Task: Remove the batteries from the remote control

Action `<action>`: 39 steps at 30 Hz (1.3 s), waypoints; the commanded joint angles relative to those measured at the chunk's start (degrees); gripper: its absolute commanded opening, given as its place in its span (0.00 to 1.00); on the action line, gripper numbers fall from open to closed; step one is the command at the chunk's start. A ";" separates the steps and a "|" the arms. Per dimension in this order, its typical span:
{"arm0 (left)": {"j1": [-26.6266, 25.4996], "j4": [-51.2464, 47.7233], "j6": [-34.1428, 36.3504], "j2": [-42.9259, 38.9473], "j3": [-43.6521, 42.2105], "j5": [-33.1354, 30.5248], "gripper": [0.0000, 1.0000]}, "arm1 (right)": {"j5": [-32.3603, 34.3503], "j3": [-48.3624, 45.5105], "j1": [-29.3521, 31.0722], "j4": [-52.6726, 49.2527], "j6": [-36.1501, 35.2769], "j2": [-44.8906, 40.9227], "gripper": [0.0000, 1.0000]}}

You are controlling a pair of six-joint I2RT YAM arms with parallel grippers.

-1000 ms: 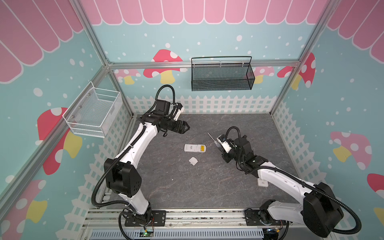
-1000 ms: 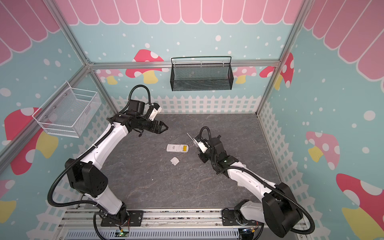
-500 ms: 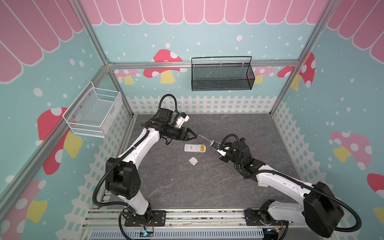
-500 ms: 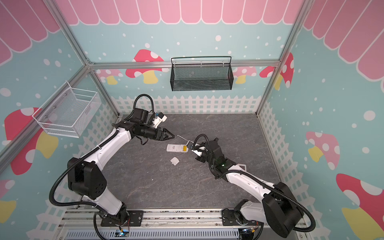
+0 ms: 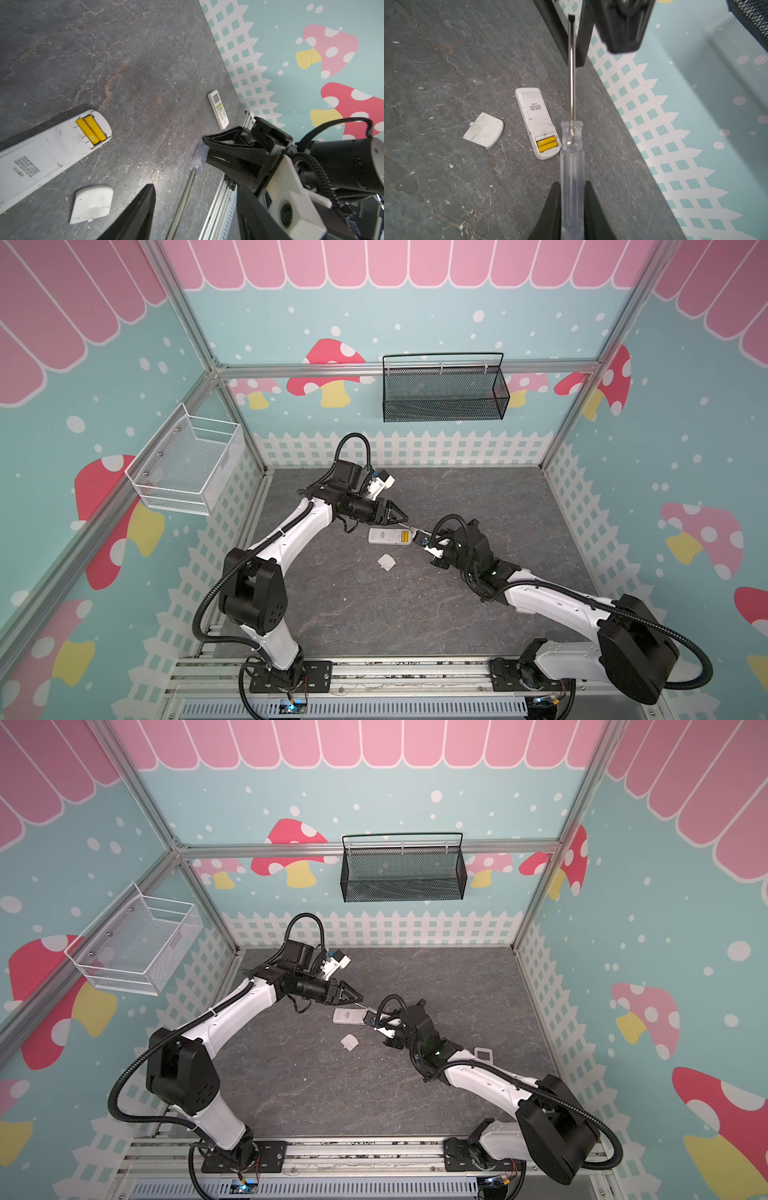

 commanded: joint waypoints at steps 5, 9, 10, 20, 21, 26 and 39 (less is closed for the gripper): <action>-0.36 1.44 0.22 0.57 -1.30 1.85 0.37 | -0.46 0.18 0.34 2.72 0.15 0.15 0.12; -0.33 1.50 0.30 0.19 -1.59 2.54 0.16 | -0.90 1.46 0.34 1.35 1.23 0.36 0.12; -0.31 1.56 0.38 0.13 -1.67 2.65 0.12 | -0.96 0.74 0.34 2.24 1.03 0.02 0.12; 0.86 1.26 1.28 -1.31 -1.27 1.51 0.00 | 1.37 -1.85 0.25 4.21 4.56 -2.17 0.33; 1.11 0.84 1.14 -1.44 -0.61 1.22 0.00 | 3.07 -1.93 0.25 4.14 6.00 -2.74 0.38; 3.04 -2.27 0.45 -3.56 3.65 -2.14 0.00 | 6.94 -6.38 0.03 6.81 11.43 -9.58 0.56; 7.36 3.33 -3.21 -7.89 -1.03 1.67 0.00 | 15.89 -6.57 -3.80 3.23 31.17 -16.31 0.99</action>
